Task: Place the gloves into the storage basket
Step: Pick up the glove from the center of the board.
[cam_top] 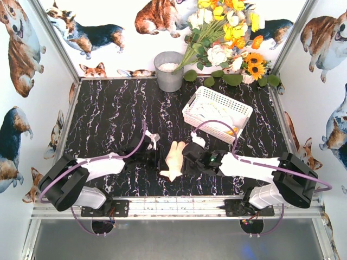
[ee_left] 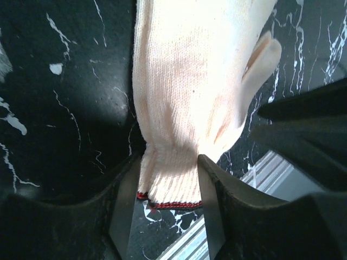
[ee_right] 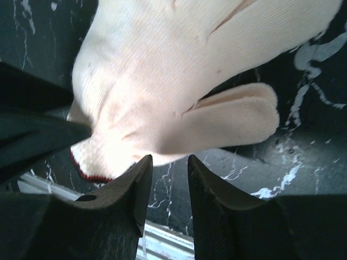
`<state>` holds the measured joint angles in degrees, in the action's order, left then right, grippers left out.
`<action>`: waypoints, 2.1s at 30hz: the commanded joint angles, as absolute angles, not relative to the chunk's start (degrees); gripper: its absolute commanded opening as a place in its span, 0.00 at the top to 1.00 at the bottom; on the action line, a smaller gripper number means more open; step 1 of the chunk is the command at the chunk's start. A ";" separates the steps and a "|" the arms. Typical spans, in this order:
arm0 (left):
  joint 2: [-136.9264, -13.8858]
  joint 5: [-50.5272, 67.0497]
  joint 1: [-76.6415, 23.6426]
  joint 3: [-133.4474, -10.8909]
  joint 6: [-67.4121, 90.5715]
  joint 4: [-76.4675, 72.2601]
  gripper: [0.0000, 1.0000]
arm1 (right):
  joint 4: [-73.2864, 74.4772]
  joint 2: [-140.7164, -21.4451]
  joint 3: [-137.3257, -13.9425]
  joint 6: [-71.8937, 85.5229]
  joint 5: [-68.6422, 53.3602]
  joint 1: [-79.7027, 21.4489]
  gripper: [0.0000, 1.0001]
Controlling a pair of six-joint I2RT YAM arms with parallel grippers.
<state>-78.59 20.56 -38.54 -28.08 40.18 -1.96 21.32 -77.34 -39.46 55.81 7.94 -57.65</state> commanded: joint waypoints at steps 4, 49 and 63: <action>-77.27 26.18 -41.80 -23.64 46.10 -9.26 0.59 | 14.57 -76.99 -38.17 50.96 10.90 -52.27 0.66; -86.54 17.45 -51.94 -26.12 47.78 -4.51 0.87 | -3.36 -70.56 -20.55 72.36 -6.96 -47.64 0.53; -85.66 15.43 -51.88 -23.00 53.32 -9.59 0.87 | -8.55 -73.50 -17.46 81.57 -2.18 -53.51 0.53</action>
